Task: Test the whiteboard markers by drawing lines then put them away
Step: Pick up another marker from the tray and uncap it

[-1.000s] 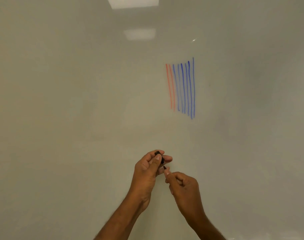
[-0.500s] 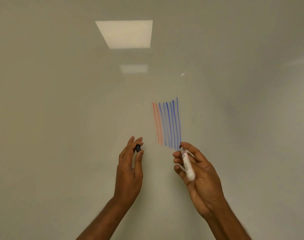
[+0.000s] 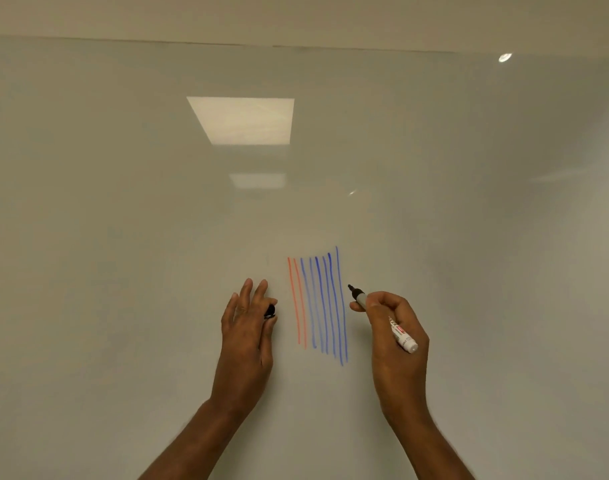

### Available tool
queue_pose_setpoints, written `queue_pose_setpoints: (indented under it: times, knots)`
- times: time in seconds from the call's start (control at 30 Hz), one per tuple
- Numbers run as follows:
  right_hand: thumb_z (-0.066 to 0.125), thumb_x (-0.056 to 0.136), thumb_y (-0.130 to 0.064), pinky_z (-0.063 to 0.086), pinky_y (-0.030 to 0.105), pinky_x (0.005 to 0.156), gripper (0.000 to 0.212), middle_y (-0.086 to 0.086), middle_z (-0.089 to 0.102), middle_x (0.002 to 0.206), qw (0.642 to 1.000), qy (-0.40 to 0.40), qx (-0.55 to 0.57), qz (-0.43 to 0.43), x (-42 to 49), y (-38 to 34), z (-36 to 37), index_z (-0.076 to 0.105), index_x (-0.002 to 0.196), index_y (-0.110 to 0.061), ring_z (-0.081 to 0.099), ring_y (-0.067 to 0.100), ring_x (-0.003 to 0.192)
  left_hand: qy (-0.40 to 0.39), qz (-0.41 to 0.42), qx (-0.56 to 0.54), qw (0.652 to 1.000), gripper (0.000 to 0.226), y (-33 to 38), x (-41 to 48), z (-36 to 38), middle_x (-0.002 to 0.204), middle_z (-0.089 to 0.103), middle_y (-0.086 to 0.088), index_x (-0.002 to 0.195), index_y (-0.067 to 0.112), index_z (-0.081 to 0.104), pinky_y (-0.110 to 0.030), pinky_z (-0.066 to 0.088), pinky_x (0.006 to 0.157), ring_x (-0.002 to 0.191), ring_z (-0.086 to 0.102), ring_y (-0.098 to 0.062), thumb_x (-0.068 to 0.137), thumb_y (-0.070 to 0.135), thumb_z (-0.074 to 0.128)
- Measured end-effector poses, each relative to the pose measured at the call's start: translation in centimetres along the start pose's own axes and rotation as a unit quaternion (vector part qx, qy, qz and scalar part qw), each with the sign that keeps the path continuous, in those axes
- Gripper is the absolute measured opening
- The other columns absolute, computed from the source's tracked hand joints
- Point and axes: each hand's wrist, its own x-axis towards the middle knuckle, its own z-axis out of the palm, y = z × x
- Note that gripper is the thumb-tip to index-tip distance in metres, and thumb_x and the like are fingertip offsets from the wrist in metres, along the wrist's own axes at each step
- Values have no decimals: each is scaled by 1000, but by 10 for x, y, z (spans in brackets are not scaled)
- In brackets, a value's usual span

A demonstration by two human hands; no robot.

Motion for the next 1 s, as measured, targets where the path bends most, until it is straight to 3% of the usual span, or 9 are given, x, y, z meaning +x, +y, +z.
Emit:
queue_pose_setpoints:
  times: [0.1,0.23,0.5,0.7,0.8,0.9,1.0]
  knots:
    - [63,94,-28,52,17,67,15,0,73,95,999,15,-12,-33,16,6,4,68,101,-16,69,13,83,6,11,8,1000,38,-7,5,5,162,38,-2,139,10,55,-41,17,126,157,19,-20,107,24,39]
    - [65,94,-31,58,31,72,14,-1,71,98,995,10,-52,-83,40,14,10,69,104,-22,69,21,89,29,31,23,999,37,-11,8,11,160,41,-4,132,7,60,-38,18,127,156,23,-21,106,25,40]
    - [65,94,-30,59,30,79,13,-11,70,98,990,-7,-69,-124,70,25,25,70,106,-27,68,13,96,84,85,92,989,38,-19,8,20,154,48,-12,131,1,64,-47,29,123,152,33,-27,103,21,49]
    - [65,95,-31,59,38,81,13,-10,70,101,984,6,-101,-147,63,41,23,69,107,-32,67,15,96,102,104,119,982,38,-22,8,22,152,50,-13,132,0,65,-51,33,121,150,37,-28,101,19,54]
    - [66,95,-31,60,34,80,15,-12,70,100,982,9,-106,-154,46,54,12,68,109,-34,68,13,94,109,108,122,981,37,-22,7,23,151,51,-14,132,-1,65,-53,33,120,149,39,-28,101,19,55]
    - [63,92,-44,58,33,82,23,-13,70,105,981,5,-125,-150,24,70,-1,67,113,-38,68,15,97,114,112,124,979,37,-22,7,23,150,52,-15,132,-1,64,-53,33,120,148,39,-29,101,18,56]
    - [66,92,-44,55,20,80,19,-16,69,102,980,7,-136,-148,0,80,-14,70,108,-36,68,7,94,116,117,124,978,38,-21,8,23,149,52,-17,133,-1,63,-53,32,121,148,40,-30,102,18,56]
